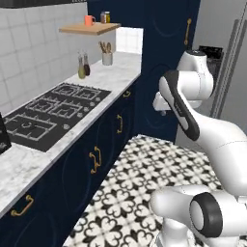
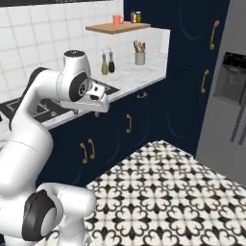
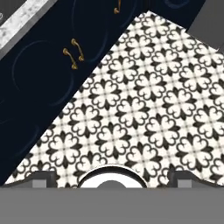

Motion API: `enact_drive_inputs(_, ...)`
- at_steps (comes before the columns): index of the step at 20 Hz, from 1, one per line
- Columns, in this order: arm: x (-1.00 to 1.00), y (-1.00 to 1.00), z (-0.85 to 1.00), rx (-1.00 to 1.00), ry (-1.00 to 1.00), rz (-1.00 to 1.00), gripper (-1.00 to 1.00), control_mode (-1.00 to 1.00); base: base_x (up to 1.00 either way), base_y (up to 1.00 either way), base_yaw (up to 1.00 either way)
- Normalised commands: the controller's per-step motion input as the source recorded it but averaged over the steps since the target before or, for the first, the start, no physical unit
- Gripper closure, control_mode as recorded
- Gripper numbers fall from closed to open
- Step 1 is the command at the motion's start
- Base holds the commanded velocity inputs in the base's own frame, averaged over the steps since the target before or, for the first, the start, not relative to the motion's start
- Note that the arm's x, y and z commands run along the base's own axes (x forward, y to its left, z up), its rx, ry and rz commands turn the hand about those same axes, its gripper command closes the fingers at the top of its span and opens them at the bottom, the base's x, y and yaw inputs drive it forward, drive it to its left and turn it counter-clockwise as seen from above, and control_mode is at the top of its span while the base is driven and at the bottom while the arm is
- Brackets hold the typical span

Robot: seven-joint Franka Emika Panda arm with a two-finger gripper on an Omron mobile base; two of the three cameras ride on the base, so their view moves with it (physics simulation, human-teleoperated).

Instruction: Gather all objects into one cabinet and sort the glasses and bowls to opposite sides.

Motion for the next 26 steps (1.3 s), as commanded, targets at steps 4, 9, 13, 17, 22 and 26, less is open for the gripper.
enact_drive_inputs(4, 0.0, 0.0, 0.0, 0.0, 0.0, 0.0, -1.0, 1.0, 1.0, -0.21, 0.34)
enact_drive_inputs(9, 0.0, 0.0, 0.0, 0.0, 0.0, 0.0, -1.0, 1.0, 1.0, -0.38, 0.32)
enact_drive_inputs(13, 0.0, 0.0, 0.0, 0.0, 0.0, 0.0, -1.0, 1.0, 1.0, -0.43, 0.36)
enact_drive_inputs(17, 0.0, 0.0, 0.0, 0.0, 0.0, 0.0, -1.0, 1.0, 1.0, -0.46, 0.43)
enact_drive_inputs(22, 0.0, 0.0, 0.0, 0.0, 0.0, 0.0, -1.0, 1.0, 1.0, -0.56, 0.43)
enact_drive_inputs(26, 0.0, 0.0, 0.0, 0.0, 0.0, 0.0, -1.0, 1.0, 1.0, -0.61, 0.43)
